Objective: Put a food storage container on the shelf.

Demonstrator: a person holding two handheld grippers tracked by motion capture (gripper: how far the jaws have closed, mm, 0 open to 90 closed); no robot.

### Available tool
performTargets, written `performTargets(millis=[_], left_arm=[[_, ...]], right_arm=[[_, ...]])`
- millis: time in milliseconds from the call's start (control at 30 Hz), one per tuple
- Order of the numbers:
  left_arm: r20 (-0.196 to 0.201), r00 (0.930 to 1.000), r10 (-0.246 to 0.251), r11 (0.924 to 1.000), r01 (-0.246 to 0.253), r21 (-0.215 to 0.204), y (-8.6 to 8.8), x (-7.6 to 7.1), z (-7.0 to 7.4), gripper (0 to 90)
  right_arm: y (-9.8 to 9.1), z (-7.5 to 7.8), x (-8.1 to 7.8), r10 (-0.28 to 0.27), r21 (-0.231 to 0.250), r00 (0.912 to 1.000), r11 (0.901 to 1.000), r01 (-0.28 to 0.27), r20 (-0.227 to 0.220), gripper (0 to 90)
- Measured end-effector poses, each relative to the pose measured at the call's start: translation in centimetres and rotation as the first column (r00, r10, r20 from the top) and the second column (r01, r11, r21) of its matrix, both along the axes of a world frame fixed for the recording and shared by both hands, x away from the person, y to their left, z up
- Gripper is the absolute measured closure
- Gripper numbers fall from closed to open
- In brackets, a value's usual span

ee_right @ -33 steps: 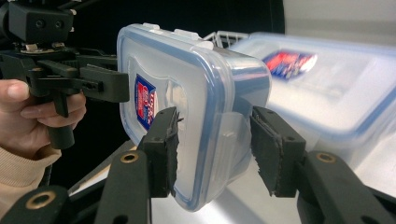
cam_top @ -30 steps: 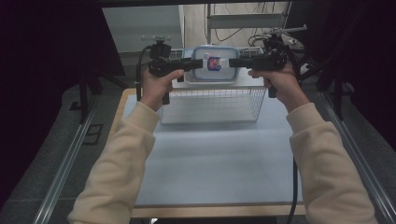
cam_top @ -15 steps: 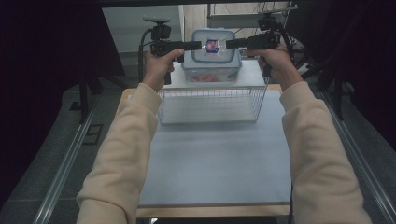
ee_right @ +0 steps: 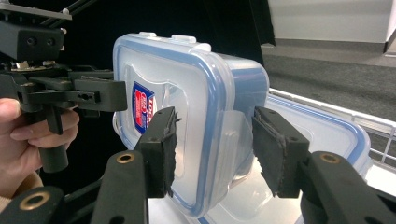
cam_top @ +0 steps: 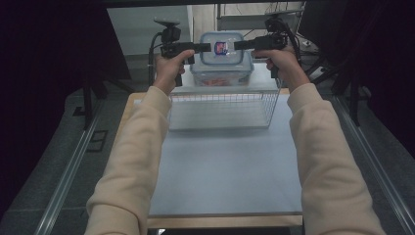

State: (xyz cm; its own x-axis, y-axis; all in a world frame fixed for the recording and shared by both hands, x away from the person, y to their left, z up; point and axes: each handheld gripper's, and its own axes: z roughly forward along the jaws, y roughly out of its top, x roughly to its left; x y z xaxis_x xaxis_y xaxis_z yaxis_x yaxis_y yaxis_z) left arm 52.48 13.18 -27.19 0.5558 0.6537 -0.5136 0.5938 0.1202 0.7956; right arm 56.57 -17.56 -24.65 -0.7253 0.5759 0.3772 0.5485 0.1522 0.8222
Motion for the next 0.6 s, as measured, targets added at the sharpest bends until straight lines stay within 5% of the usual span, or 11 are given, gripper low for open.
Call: performTargets(millis=[400,600], left_arm=[[-0.063,0.9978,0.018,0.9960,-0.024,-0.086,0.1,1.6,-1.3,40.9],[-0.068,0.9976,-0.008,0.9969,0.003,-0.079,0.0,1.8,-1.6,33.9]], right_arm=[[0.2,-1.5,1.1,-0.054,0.040,0.9972,0.9976,0.056,-0.052,45.8],[0.0,-1.4,0.8,-0.038,0.045,0.9978,0.9982,0.041,-0.054,45.6]])
